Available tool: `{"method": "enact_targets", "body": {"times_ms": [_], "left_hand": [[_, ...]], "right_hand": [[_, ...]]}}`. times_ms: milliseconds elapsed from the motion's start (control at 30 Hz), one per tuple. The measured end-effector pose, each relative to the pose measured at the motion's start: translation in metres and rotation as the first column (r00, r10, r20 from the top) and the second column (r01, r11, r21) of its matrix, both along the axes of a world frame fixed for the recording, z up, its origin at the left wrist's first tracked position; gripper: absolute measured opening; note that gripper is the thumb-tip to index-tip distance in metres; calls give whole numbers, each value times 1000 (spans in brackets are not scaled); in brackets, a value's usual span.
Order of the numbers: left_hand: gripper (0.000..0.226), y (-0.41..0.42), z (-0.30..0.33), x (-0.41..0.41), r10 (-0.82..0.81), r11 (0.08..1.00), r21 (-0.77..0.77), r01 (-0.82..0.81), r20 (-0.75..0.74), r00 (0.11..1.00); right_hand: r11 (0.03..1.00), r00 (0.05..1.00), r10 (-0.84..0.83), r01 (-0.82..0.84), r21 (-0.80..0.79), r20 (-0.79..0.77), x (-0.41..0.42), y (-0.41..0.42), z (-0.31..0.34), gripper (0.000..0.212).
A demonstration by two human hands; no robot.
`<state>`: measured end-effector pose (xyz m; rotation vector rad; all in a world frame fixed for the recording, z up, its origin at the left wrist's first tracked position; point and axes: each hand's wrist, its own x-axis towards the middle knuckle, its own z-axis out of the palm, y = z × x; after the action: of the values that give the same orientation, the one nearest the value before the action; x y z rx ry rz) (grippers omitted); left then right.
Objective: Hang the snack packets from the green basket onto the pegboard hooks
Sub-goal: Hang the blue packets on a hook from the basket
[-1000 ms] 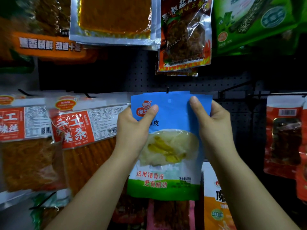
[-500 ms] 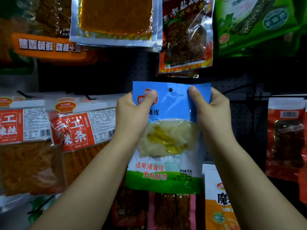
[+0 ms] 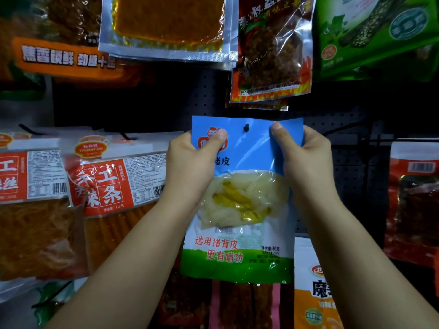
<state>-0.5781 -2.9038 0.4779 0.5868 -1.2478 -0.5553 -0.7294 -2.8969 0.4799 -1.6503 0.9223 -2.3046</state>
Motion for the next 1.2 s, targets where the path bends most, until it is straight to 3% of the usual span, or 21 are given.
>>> {"method": "enact_targets", "body": {"times_ms": [233,300,400,467,567,633,733,867,967,1100,1200], "left_hand": [[8,-21,-20,0,60,997,47,-63,75,995],[16,-26,-30,-1,131,991,13,-134,146,981],[36,-33,-44,-5,202,979,-36,-199,214,956],[32,-40,-48,-10,224,975,-58,-216,265,938],[24,-56,-43,-16,233,971,-35,-235,344,910],[24,-69,-37,-19,226,970,-3,-242,376,899],[28,-87,-31,-21,248,958,34,-286,408,879],[31,-104,-25,-26,254,947,78,-313,417,873],[33,-110,-26,-30,253,947,93,-308,374,892],[35,-104,-39,-33,198,968,100,-229,251,947],[36,-97,-60,-34,220,968,59,-244,273,937]], "right_hand": [[993,999,-34,32,115,17,-5,-18,-10,21],[989,998,-66,66,131,-6,-7,-25,-9,20],[978,989,-141,146,151,-43,-8,-40,-9,31],[961,971,-221,232,152,-90,-9,-51,-7,43],[889,897,-387,424,170,-213,-13,-66,0,42],[802,792,-522,582,133,-316,-18,-76,2,39],[726,687,-589,681,96,-425,-25,-92,4,47],[722,709,-557,671,170,-433,-30,-112,4,36],[739,744,-510,636,222,-431,-31,-120,-2,41],[875,900,-341,410,258,-272,-35,-117,-28,36],[940,962,-213,250,233,-171,-37,-109,-64,24]]}}
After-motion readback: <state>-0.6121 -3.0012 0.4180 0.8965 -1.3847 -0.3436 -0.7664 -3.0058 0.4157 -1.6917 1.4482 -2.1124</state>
